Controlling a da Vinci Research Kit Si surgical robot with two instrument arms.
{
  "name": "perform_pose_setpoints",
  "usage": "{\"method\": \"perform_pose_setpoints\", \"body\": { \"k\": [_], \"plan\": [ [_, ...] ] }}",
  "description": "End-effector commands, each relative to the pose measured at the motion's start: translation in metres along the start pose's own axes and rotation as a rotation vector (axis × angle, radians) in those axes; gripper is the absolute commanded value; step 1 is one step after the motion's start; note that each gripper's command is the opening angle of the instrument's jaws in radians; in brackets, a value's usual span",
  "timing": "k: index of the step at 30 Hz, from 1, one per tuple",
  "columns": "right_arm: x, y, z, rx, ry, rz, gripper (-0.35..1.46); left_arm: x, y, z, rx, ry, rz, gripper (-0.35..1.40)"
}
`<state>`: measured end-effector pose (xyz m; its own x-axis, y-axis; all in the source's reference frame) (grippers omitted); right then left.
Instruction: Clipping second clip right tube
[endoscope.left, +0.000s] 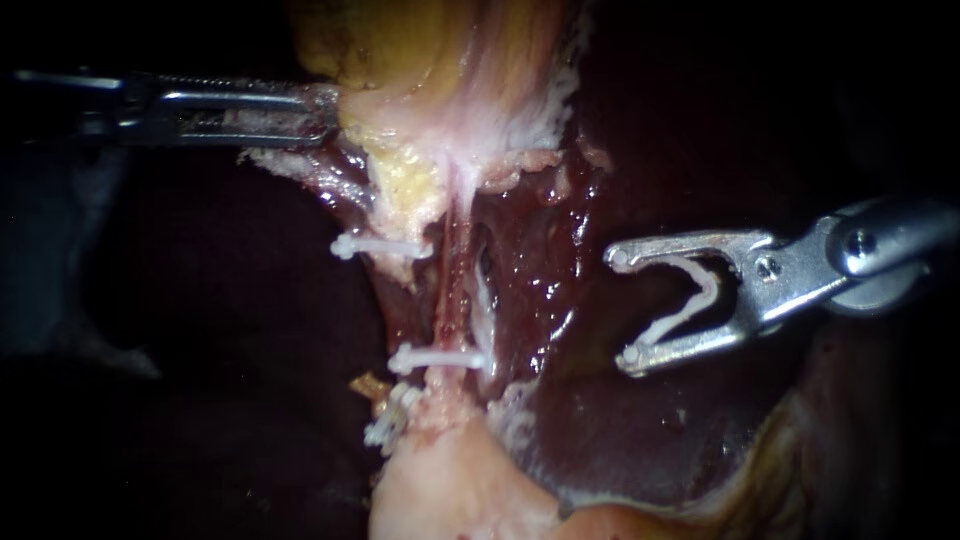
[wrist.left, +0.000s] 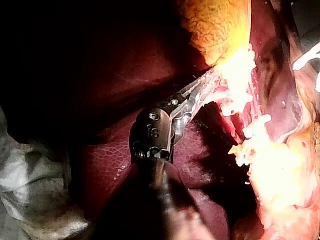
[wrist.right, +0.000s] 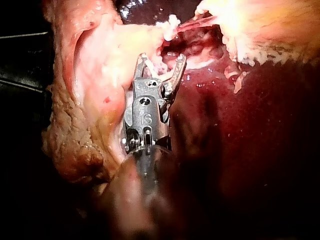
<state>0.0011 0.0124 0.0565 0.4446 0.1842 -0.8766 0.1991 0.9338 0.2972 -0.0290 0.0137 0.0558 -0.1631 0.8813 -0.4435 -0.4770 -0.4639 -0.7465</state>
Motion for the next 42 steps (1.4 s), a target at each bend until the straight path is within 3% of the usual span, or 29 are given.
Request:
{"method": "perform_pose_setpoints", "body": {
  "k": [1, 8, 12, 16, 24, 33, 42],
  "plan": [
    [0.0, 0.0, 0.0, 0.0, 0.0, 0.0, 0.5, 0.0, 0.0001, -0.0001, 0.0, 0.0, -0.001, -0.35],
    [0.0, 0.0, 0.0, 0.002, 0.001, 0.0, 0.5, 0.0019, 0.0009, -0.0029, -0.01, -0.007, -0.012, -0.35],
    [0.0, 0.0, 0.0, 0.002, 0.001, 0.0, 0.5, 0.0036, 0.0012, -0.0055, -0.003, 0.017, -0.023, -0.35],
    [0.0, 0.0, 0.0001, 0.005, 0.002, 0.001, 0.5, 0.0042, 0.0013, -0.0072, 0.005, 0.029, -0.028, -0.35],
    [0.0007, 0.0, 0.0017, 0.012, 0.005, 0.008, 0.5, 0.0042, 0.0014, -0.0073, 0.006, 0.029, -0.028, -0.35],
    [0.0011, 0.0006, 0.0084, 0.0, 0.017, 0.284, 0.5, 0.004, 0.0017, -0.0072, 0.008, 0.03, -0.029, -0.35],
    [-0.0008, 0.0019, 0.0154, -0.02, 0.02, 0.45, 0.5, 0.004, 0.0018, -0.0071, 0.01, 0.031, -0.029, -0.35]
  ]
}}
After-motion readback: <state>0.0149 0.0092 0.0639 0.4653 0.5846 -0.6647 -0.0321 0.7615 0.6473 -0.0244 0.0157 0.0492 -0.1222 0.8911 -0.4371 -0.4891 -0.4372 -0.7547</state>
